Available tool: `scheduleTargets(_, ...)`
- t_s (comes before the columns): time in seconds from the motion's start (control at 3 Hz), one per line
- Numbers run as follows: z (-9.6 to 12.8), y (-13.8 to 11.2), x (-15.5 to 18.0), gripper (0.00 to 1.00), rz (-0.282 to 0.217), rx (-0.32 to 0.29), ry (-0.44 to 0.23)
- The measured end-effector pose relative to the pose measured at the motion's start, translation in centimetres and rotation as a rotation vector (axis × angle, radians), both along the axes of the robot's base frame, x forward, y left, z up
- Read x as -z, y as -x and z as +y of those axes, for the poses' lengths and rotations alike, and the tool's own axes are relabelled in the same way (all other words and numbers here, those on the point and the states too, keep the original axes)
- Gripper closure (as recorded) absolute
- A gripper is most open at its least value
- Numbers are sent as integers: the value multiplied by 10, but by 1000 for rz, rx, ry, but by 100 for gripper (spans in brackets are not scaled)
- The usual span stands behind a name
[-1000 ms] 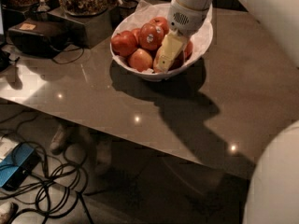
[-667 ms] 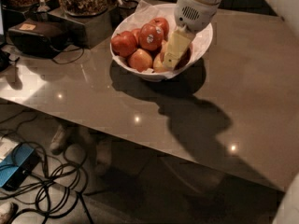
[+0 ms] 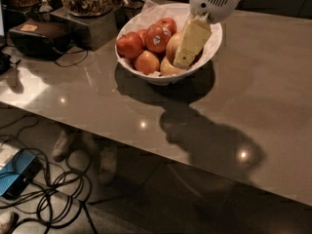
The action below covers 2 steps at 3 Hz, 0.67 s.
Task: Pick apple from white bowl
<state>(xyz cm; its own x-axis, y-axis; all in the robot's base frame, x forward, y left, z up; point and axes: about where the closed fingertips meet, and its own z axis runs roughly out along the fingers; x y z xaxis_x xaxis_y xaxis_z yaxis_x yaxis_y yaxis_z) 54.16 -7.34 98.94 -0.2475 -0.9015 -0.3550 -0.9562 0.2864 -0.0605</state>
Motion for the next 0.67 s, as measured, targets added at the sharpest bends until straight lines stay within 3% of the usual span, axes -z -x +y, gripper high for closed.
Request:
scheduleTargets(0.33,12,36,-29,100,-56,-154,-23)
scheduleTargets(0.67,16,30,-30,100,-82,-161,-31)
